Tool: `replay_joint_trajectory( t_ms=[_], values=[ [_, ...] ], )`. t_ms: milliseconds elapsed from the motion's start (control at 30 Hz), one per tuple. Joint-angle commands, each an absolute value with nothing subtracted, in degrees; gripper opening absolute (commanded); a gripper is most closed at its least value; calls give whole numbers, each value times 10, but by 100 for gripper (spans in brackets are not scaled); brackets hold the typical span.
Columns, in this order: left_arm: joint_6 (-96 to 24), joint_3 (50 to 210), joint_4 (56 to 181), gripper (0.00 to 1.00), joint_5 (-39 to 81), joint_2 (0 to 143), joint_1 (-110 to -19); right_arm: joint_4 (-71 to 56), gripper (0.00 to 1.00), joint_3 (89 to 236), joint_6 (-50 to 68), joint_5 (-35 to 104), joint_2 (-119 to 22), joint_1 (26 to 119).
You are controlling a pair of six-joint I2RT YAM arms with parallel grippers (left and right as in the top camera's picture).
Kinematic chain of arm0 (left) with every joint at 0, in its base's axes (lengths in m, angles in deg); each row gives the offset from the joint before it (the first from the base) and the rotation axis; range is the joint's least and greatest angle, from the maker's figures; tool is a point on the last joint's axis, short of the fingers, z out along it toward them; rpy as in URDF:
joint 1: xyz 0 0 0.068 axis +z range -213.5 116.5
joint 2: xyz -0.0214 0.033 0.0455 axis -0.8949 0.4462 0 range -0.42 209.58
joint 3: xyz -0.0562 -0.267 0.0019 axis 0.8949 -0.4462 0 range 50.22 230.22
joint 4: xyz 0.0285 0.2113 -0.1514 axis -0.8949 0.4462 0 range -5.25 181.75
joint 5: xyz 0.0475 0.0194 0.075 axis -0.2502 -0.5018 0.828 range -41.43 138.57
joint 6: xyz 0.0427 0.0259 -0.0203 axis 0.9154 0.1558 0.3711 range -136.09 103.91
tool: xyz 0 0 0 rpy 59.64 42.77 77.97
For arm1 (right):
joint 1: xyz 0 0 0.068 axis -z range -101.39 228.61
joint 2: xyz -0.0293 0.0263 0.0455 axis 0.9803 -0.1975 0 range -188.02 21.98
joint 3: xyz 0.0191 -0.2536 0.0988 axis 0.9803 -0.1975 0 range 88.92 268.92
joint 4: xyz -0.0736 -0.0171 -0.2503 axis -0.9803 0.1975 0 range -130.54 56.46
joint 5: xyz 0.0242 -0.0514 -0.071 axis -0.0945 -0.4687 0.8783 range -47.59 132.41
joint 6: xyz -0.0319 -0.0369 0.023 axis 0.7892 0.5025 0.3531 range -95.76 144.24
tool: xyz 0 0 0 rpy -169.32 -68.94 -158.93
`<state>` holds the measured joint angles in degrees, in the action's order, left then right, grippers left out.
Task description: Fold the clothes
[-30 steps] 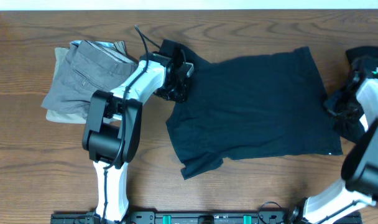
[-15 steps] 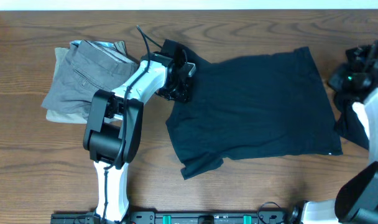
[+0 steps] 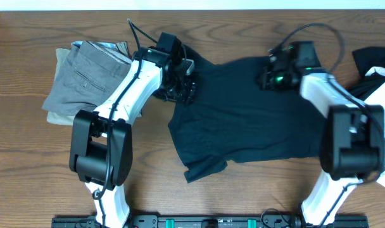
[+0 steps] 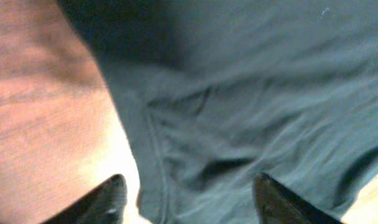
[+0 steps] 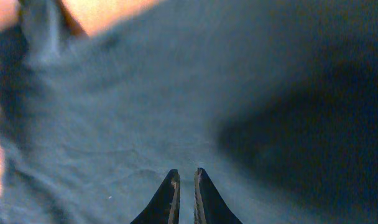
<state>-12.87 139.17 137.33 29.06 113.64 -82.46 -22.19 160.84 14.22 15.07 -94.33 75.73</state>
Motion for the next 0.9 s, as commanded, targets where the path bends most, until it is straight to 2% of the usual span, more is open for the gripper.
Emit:
replay_joint_trajectory(
  t_ms=[0,133,367,633,867],
  values=[
    [-123,1383,1385,46,309,1152,-822,-233,8,1604,148,139,-969,740],
    [-123,1347,1352,27,312,1153,-822,-240,9,1604,145,141,-981,731],
    [-112,1253,1268,15,313,1153,-822,-236,9,1604,140,152,-982,724],
    [-62,1207,1233,9,347,1154,-822,-243,7,1604,136,131,-982,719],
    [-101,1191,1267,6,429,1154,-822,-224,5,1604,135,211,-982,717]
  ],
)
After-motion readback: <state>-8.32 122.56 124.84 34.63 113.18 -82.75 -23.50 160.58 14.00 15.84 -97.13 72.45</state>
